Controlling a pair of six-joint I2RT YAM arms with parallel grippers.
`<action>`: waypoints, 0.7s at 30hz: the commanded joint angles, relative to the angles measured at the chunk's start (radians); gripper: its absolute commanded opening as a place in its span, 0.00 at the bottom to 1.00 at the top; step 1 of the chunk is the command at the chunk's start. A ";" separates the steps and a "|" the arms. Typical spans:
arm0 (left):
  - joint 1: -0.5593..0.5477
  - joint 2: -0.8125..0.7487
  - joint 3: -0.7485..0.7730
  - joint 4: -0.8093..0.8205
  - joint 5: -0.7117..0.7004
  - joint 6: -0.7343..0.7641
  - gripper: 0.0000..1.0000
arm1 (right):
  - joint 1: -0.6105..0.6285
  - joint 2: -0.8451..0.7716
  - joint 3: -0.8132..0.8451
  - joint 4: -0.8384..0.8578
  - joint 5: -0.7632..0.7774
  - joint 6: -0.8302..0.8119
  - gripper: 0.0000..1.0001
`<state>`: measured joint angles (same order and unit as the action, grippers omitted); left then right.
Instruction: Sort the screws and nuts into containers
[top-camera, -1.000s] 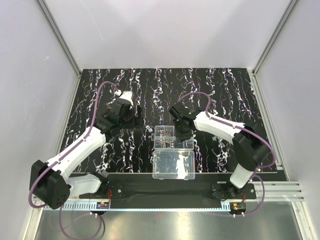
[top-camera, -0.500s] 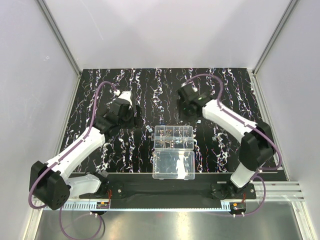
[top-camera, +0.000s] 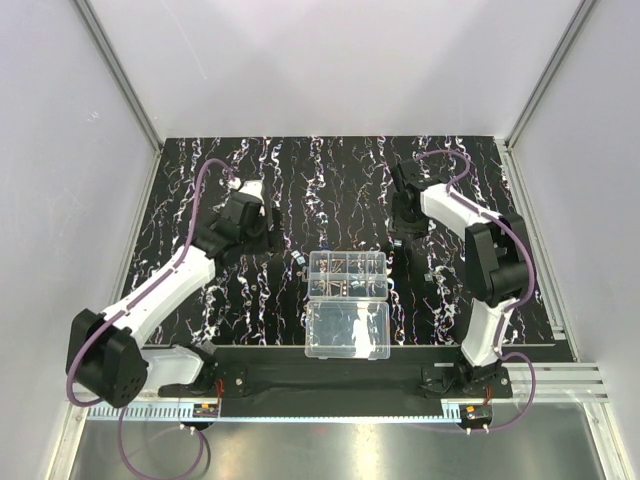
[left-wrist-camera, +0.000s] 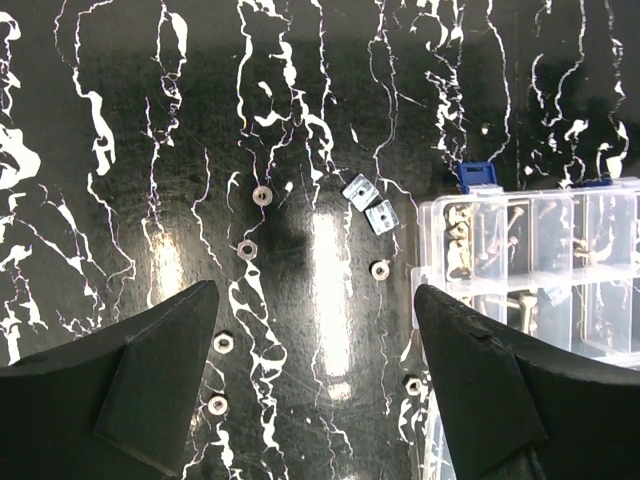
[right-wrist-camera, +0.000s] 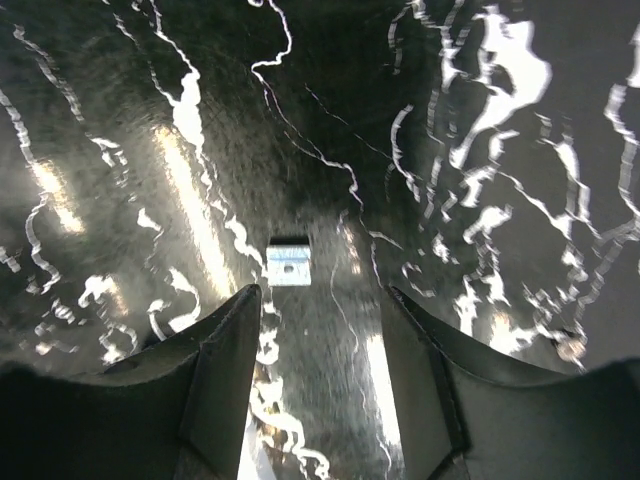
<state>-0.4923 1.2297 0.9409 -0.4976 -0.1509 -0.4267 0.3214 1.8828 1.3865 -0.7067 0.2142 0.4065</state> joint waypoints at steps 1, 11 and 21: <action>0.011 0.022 0.059 0.053 0.005 0.011 0.86 | -0.005 0.030 0.019 0.070 -0.032 -0.029 0.59; 0.026 0.059 0.095 0.044 0.011 0.020 0.91 | -0.005 0.121 0.032 0.084 -0.042 -0.020 0.57; 0.037 0.051 0.099 0.037 0.005 0.019 0.97 | -0.005 0.115 -0.007 0.084 -0.061 0.008 0.45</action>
<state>-0.4629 1.2858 0.9974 -0.4873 -0.1436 -0.4183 0.3202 1.9987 1.3907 -0.6395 0.1635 0.4007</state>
